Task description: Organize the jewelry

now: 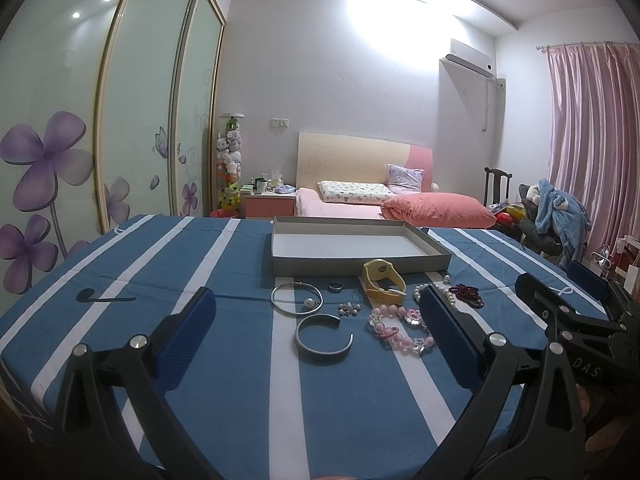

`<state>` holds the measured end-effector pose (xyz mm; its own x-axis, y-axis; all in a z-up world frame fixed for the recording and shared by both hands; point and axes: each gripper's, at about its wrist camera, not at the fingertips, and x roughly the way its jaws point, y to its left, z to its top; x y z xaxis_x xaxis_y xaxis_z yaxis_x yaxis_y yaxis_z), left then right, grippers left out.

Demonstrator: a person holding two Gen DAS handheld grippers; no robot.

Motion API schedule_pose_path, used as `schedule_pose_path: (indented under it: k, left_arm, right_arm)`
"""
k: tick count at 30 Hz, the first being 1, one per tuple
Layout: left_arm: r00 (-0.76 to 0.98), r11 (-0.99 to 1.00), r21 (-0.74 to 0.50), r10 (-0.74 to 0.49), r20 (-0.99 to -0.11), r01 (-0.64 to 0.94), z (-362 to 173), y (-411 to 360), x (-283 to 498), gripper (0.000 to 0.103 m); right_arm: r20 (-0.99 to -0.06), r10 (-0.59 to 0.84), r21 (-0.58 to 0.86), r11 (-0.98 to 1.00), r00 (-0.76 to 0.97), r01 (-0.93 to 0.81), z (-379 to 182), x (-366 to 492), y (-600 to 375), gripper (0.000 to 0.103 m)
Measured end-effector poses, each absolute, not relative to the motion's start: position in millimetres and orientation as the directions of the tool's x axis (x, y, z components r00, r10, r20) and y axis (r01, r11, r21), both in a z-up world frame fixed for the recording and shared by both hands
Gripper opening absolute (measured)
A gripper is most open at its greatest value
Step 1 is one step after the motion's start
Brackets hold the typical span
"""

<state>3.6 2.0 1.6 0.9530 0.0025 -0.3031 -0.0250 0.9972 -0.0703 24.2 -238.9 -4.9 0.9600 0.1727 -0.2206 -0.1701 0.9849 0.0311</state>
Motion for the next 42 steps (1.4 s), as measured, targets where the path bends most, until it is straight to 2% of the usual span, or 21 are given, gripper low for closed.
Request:
schedule_pose_path:
  k: [15,23,32,36,40,42]
  left_arm:
    - [0.952,0.997,-0.07,0.003,-0.307,-0.026,1,2,4,0.099]
    - [0.939,0.998,-0.068,-0.008,-0.343,-0.017,-12,-7,10,0.099]
    - [0.884,0.995,-0.098,-0.076,-0.461,0.034,-31,-5,39,0.099]
    - [0.858,0.994,-0.106,-0.073,-0.509,0.021,-39,-1,54,0.099]
    - [0.818,0.996,-0.092,-0.053,-0.572,0.0,-45,3,76,0.099]
    - [0.808,0.998,-0.062,-0.041,-0.588,0.005,-47,3,84,0.099]
  right_arm:
    - [-0.224,0.171,0.032,0.985,0.959,-0.168,-5,25,-240,0.101]
    - [-0.25,0.156,0.038,0.988,0.956,-0.151,-10,33,-241,0.101]
    - [-0.375,0.145,0.1,0.988,0.915,-0.116,-28,67,-263,0.101]
    - [-0.471,0.152,0.132,0.986,0.869,-0.101,-38,92,-272,0.101]
    - [-0.57,0.121,0.105,0.992,0.813,-0.074,-47,121,-277,0.1]
    - [-0.617,0.108,0.092,0.994,0.779,-0.065,-51,136,-280,0.095]
